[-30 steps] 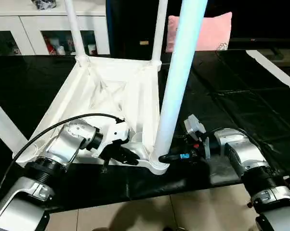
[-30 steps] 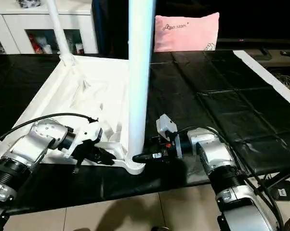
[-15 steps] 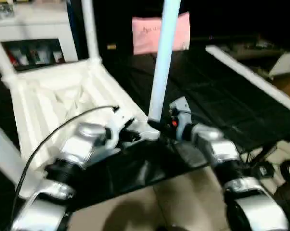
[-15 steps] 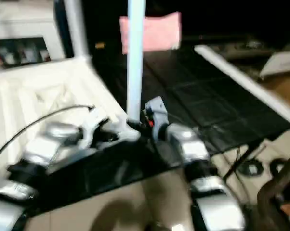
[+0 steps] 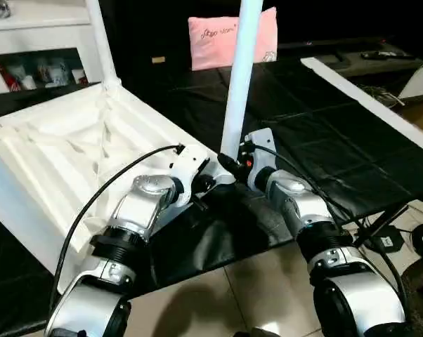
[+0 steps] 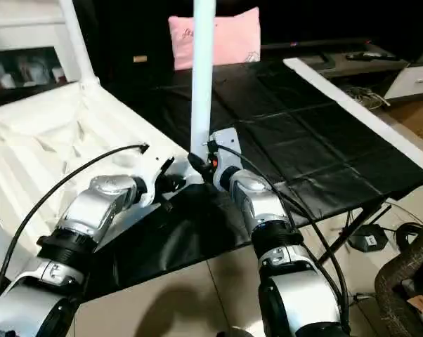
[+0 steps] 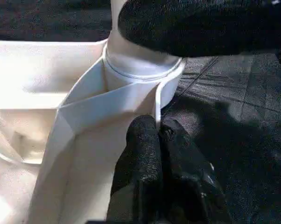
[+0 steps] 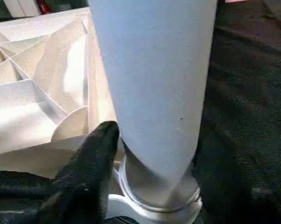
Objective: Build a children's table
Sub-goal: Rotate leg to tighten
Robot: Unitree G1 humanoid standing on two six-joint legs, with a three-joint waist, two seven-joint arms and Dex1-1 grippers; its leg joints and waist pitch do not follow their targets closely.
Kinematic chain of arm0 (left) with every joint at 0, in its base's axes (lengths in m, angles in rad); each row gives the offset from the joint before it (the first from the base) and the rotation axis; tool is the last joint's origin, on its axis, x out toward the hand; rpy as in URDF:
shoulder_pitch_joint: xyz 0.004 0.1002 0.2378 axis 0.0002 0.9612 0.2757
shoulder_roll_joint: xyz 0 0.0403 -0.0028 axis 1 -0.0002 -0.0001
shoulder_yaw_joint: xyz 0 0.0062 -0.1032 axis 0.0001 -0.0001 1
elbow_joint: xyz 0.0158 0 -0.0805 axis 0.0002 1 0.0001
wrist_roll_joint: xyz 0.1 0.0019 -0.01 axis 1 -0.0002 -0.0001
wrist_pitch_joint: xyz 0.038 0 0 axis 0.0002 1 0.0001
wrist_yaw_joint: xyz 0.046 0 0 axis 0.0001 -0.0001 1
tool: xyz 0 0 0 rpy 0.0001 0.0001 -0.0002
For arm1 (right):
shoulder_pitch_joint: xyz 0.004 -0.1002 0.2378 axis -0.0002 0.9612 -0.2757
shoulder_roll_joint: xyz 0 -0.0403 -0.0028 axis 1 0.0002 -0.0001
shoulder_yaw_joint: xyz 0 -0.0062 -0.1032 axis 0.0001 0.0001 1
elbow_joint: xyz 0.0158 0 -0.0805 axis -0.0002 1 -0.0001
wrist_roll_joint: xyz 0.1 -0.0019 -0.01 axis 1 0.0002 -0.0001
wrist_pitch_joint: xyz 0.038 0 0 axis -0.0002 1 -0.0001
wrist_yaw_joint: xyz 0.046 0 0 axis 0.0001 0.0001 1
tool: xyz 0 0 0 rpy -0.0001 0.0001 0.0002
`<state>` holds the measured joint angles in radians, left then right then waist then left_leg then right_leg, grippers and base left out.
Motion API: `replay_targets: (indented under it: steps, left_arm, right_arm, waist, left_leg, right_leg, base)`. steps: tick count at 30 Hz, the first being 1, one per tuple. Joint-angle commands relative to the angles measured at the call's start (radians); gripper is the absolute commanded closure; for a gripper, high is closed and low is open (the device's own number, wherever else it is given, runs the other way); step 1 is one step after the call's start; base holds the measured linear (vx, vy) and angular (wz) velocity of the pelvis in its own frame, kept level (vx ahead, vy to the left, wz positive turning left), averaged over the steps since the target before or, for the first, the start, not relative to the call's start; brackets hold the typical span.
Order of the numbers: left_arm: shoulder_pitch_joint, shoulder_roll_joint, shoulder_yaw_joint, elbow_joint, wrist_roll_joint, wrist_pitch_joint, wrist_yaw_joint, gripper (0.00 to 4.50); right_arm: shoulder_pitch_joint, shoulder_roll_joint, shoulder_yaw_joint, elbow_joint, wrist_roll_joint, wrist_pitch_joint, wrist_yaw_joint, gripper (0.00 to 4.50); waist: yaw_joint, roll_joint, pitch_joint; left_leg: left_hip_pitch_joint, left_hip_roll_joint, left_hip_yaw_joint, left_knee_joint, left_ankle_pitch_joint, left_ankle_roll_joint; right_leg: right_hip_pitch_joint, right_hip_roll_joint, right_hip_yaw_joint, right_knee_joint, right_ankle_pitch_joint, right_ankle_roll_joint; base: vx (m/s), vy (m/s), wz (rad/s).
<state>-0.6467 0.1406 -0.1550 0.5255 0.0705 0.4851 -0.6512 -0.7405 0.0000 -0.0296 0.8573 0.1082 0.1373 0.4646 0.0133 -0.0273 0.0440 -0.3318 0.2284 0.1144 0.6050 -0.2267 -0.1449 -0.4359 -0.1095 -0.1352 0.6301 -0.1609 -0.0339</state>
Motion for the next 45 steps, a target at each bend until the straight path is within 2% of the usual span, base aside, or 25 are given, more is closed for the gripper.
replay_targets:
  steps: [1,2,3,6,8,9,11,16,17,19,20,22,26,30,40,45]
  left_arm:
    - [-0.031,-0.003,-0.021,0.003,0.007,-0.033,-0.002,4.50]
    - [-0.031,-0.003,-0.021,0.003,0.007,-0.033,-0.002,4.50]
    - [-0.017,0.033,-0.038,-0.002,0.011,-0.054,-0.053,4.50]
    - [0.002,0.078,-0.066,-0.011,0.013,-0.102,-0.133,4.50]
    - [0.010,0.099,-0.077,-0.015,0.009,-0.117,-0.171,4.50]
    - [0.021,0.127,-0.088,-0.017,-0.005,-0.151,-0.237,4.50]
    - [0.028,0.157,-0.099,-0.013,-0.010,-0.166,-0.290,4.50]
    - [0.035,0.210,-0.123,-0.007,-0.030,-0.237,-0.409,4.50]
    - [0.047,0.234,-0.129,-0.023,-0.065,-0.275,-0.508,4.50]
    - [0.057,0.265,-0.147,-0.036,-0.082,-0.309,-0.600,4.50]
    - [0.057,0.283,-0.159,-0.039,-0.083,-0.310,-0.639,4.50]
    - [0.052,0.297,-0.169,-0.030,-0.083,-0.325,-0.677,4.50]
    - [0.041,0.319,-0.196,-0.021,-0.080,-0.342,-0.748,4.50]
    - [0.037,0.334,-0.218,-0.029,-0.082,-0.357,-0.803,4.50]
    - [0.047,0.331,-0.245,-0.073,-0.088,-0.358,-0.862,4.50]
    - [0.051,0.333,-0.250,-0.081,-0.088,-0.358,-0.870,4.50]
  right_arm:
    - [0.033,0.039,0.059,0.012,0.005,0.019,0.085,1.50]
    - [0.033,0.039,0.059,0.012,0.005,0.019,0.085,1.46]
    - [0.061,0.003,0.054,-0.028,0.016,-0.007,0.138,1.44]
    - [0.095,-0.040,0.050,-0.082,0.031,-0.024,0.211,1.01]
    - [0.111,-0.062,0.051,-0.107,0.037,-0.037,0.249,0.96]
    - [0.134,-0.094,0.050,-0.149,0.056,-0.051,0.316,0.80]
    - [0.153,-0.131,0.053,-0.181,0.071,-0.059,0.383,0.59]
    - [0.180,-0.201,0.070,-0.229,0.077,-0.070,0.505,0.16]
    - [0.186,-0.237,0.080,-0.246,0.084,-0.068,0.577,0.11]
    - [0.186,-0.265,0.090,-0.261,0.093,-0.059,0.644,0.08]
    - [0.185,-0.280,0.100,-0.267,0.092,-0.060,0.675,0.04]
    - [0.186,-0.301,0.121,-0.273,0.086,-0.069,0.717,0.04]
    - [0.188,-0.334,0.171,-0.282,0.068,-0.113,0.816,0.04]
    - [0.183,-0.340,0.192,-0.279,0.082,-0.111,0.893,0.04]
    - [0.177,-0.338,0.241,-0.270,0.093,-0.087,0.988,1.04]
    - [0.175,-0.340,0.244,-0.265,0.097,-0.072,1.015,1.37]
  waist:
    - [0.009,0.001,-0.068]
    - [0.011,0.001,-0.068]
    - [0.013,0.000,-0.066]
    - [0.021,0.001,-0.066]
    - [0.022,0.004,-0.067]
    - [0.026,0.005,-0.066]
    - [0.027,0.007,-0.066]
    - [0.038,0.008,-0.066]
    - [0.040,0.007,-0.065]
    - [0.044,0.009,-0.067]
    - [0.047,0.010,-0.068]
    - [0.050,0.010,-0.066]
    - [0.058,0.005,-0.065]
    - [0.068,0.002,-0.065]
    - [0.073,0.001,-0.065]
    - [0.074,0.000,-0.065]
  left_leg:
    - [-0.035,-0.024,0.041,-0.062,-0.024,0.100]
    - [-0.033,-0.024,0.042,-0.062,-0.044,0.098]
    - [-0.030,-0.023,0.043,-0.064,-0.081,0.092]
    - [-0.030,-0.020,0.042,-0.067,-0.081,0.100]
    - [-0.029,-0.017,0.042,-0.067,-0.068,0.099]
    - [-0.025,-0.015,0.043,-0.068,-0.070,0.095]
    - [-0.028,-0.015,0.046,-0.068,-0.073,0.094]
    - [-0.022,-0.011,0.048,-0.070,-0.079,0.088]
    - [-0.021,-0.010,0.049,-0.071,-0.077,0.084]
    - [-0.021,-0.009,0.050,-0.071,-0.078,0.088]
    - [-0.017,-0.008,0.051,-0.071,-0.076,0.089]
    - [-0.017,-0.008,0.052,-0.072,-0.074,0.088]
    - [-0.015,-0.006,0.057,-0.073,-0.092,0.076]
    - [-0.014,-0.004,0.062,-0.073,-0.093,0.075]
    - [-0.017,-0.005,0.065,-0.073,-0.090,0.070]
    - [-0.018,-0.005,0.064,-0.073,-0.091,0.067]
  right_leg:
    - [0.094,-0.022,0.050,-0.075,-0.167,-0.212]
    - [0.093,-0.022,0.050,-0.078,-0.193,-0.207]
    - [0.090,-0.022,0.053,-0.084,-0.243,-0.192]
    - [0.090,-0.020,0.060,-0.083,-0.233,-0.182]
    - [0.088,-0.019,0.063,-0.079,-0.199,-0.196]
    - [0.088,-0.019,0.065,-0.080,-0.190,-0.203]
    - [0.090,-0.017,0.067,-0.075,-0.175,-0.211]
    - [0.088,-0.016,0.068,-0.075,-0.164,-0.220]
    - [0.088,-0.016,0.070,-0.074,-0.159,-0.223]
    - [0.089,-0.017,0.071,-0.073,-0.149,-0.229]
    - [0.086,-0.016,0.071,-0.070,-0.129,-0.239]
    - [0.086,-0.014,0.071,-0.068,-0.113,-0.249]
    - [0.085,-0.016,0.075,-0.070,-0.156,-0.235]
    - [0.082,-0.014,0.080,-0.067,-0.155,-0.230]
    - [0.083,-0.014,0.083,-0.067,-0.161,-0.222]
    - [0.083,-0.014,0.084,-0.069,-0.179,-0.212]
  base:
    - [0.000,0.000,0.00]
    - [0.000,0.000,0.00]
    - [0.000,0.000,0.00]
    - [0.000,0.000,0.00]
    - [0.000,0.000,0.00]
    - [0.000,0.000,0.00]
    - [0.000,0.000,0.00]
    - [0.000,0.000,0.00]
    - [0.000,0.000,0.00]
    - [0.000,0.000,0.00]
    - [0.000,0.000,0.00]
    - [0.000,0.000,0.00]
    - [0.000,0.000,0.00]
    - [0.000,0.000,0.00]
    - [0.000,0.000,0.00]
    - [0.000,0.000,0.00]
